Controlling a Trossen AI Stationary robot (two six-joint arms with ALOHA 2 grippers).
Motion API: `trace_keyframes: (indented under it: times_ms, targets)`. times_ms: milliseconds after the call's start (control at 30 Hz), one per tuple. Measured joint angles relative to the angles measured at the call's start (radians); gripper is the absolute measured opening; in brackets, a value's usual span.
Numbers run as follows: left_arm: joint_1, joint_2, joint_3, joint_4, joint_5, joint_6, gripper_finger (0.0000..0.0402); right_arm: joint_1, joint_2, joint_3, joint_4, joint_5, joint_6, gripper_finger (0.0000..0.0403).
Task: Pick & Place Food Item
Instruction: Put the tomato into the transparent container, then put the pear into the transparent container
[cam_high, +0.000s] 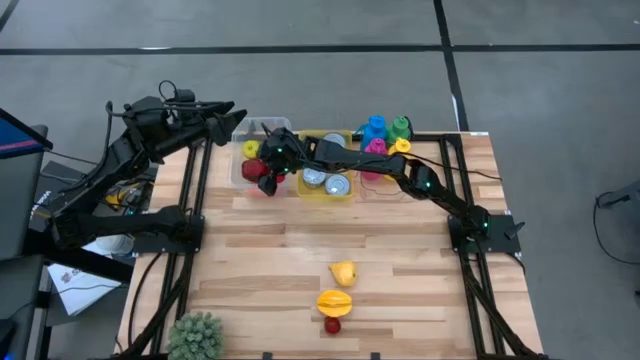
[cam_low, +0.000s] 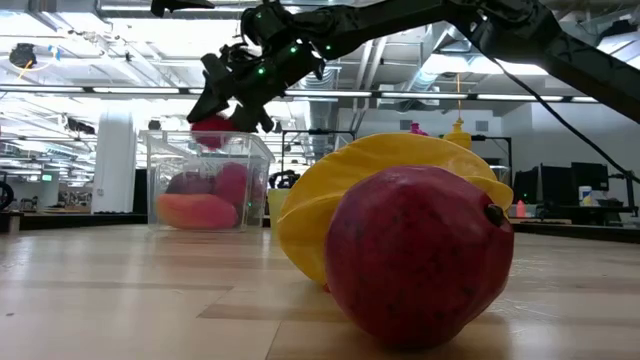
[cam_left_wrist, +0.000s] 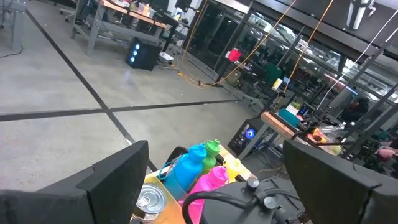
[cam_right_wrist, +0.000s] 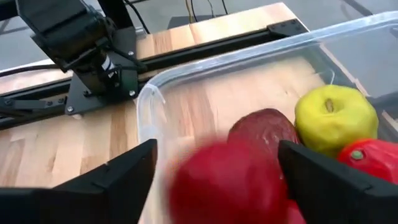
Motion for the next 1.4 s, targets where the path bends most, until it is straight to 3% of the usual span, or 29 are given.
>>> trace_keyframes:
  times_ms: [233,433,633,800,900,1133,1400]
  targets:
    - [0.000,0.000,0.000,0.000,0.000,0.000,0.0358,0.004,0.000,0.000,-0.002,0.004,-0.023,0.0376]
    - [0.000,-0.003,0.000,0.000,0.000,0.000,0.0358,0.003,-0.086,-0.002,-0.107,0.003,-0.033,0.0389]
    - [0.000,-0.014,0.001,-0.006,0.000,0.006,0.0358,0.015,-0.274,0.000,-0.428,0.003,-0.066,0.0383]
    - [0.000,-0.022,0.001,-0.005,0.000,0.013,0.0358,0.096,-0.403,-0.024,-0.728,0.042,-0.057,0.0380]
    - [0.000,-0.023,0.001,-0.007,0.000,0.036,0.0358,0.168,-0.460,-0.123,-0.807,0.108,-0.018,0.0380]
    - [0.000,-0.021,0.001,-0.006,0.000,0.038,0.0358,0.296,-0.615,-0.493,-0.772,0.171,0.181,0.0379]
    - [0.000,-0.021,0.001,-0.007,0.000,0.039,0.0358,0.461,-0.670,-0.796,-0.528,0.175,0.499,0.0379]
